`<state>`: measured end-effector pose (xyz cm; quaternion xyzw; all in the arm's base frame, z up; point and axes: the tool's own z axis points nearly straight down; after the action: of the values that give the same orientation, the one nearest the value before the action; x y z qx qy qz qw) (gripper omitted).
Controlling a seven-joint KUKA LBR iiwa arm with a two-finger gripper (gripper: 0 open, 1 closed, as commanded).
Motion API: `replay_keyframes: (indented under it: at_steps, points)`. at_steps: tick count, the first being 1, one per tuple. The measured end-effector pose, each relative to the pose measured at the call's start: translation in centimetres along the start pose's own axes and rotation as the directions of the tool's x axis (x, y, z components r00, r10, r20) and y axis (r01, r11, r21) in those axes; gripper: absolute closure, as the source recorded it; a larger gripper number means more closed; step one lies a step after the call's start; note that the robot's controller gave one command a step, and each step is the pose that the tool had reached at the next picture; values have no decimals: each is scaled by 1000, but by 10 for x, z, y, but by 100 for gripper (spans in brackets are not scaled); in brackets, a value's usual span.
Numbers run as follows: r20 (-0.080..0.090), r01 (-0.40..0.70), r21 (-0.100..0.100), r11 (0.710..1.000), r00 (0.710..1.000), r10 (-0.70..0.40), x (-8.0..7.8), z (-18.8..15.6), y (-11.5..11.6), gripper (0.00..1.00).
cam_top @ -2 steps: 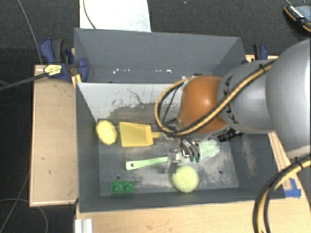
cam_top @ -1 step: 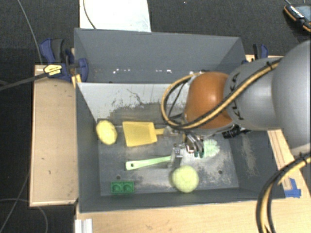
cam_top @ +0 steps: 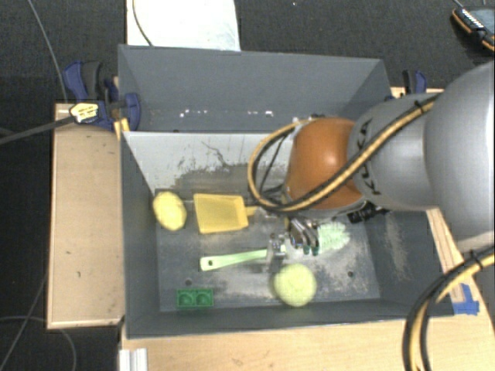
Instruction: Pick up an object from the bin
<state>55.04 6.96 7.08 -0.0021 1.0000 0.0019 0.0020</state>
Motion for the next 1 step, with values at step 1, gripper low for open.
replay_keyframes:
  at_steps: [1]
  points:
    - [8, -25, -3, 1000, 1000, 25, -5, 0, -11, 0]
